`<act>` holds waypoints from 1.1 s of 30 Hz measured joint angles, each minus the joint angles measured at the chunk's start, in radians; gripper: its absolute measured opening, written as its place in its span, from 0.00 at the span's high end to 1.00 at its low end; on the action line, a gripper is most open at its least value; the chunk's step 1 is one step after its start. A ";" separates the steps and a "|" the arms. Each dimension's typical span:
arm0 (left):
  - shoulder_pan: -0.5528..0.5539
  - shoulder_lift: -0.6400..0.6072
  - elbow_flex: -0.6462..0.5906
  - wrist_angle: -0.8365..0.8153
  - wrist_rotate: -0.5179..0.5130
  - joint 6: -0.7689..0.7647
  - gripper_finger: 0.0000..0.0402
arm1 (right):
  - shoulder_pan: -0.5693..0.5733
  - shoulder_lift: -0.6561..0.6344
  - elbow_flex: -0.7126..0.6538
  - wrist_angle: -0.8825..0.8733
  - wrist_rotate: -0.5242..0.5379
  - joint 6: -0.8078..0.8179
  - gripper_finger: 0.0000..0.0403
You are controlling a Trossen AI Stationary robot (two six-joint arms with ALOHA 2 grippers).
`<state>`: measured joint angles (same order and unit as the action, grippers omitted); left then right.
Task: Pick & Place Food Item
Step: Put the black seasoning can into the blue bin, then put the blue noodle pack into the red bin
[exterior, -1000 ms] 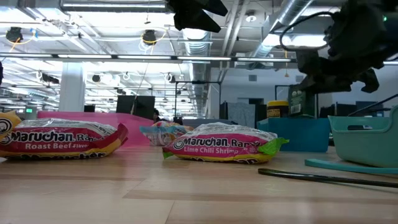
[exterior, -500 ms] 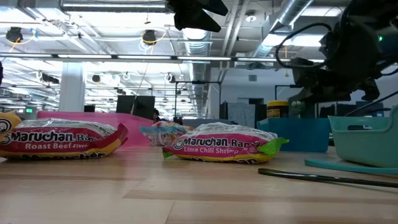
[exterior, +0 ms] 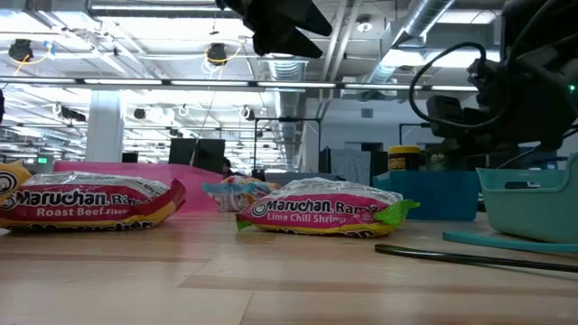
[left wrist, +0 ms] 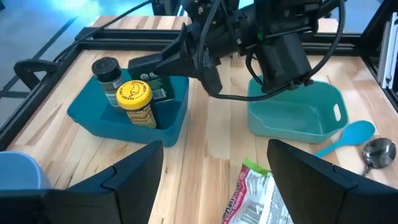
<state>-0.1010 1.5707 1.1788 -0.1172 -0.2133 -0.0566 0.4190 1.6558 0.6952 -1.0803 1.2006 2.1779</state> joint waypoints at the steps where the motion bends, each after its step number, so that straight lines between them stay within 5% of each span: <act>1: 0.004 0.000 -0.015 0.018 0.000 0.000 0.30 | 0.000 0.000 0.000 0.001 0.000 0.000 0.71; 11: 0.018 0.000 -0.052 0.059 -0.001 -0.001 0.30 | -0.010 0.000 0.000 0.034 -0.007 -0.014 0.70; 21: 0.018 0.000 -0.052 0.058 -0.001 -0.001 0.30 | -0.010 0.000 0.000 0.049 -0.028 -0.080 0.54; 33: 0.018 0.000 -0.053 0.057 -0.005 -0.003 0.30 | -0.010 0.000 0.000 0.053 -0.029 -0.083 0.51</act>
<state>-0.0834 1.5707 1.1259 -0.0597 -0.2180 -0.0601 0.4091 1.6558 0.6955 -1.0274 1.1721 2.0948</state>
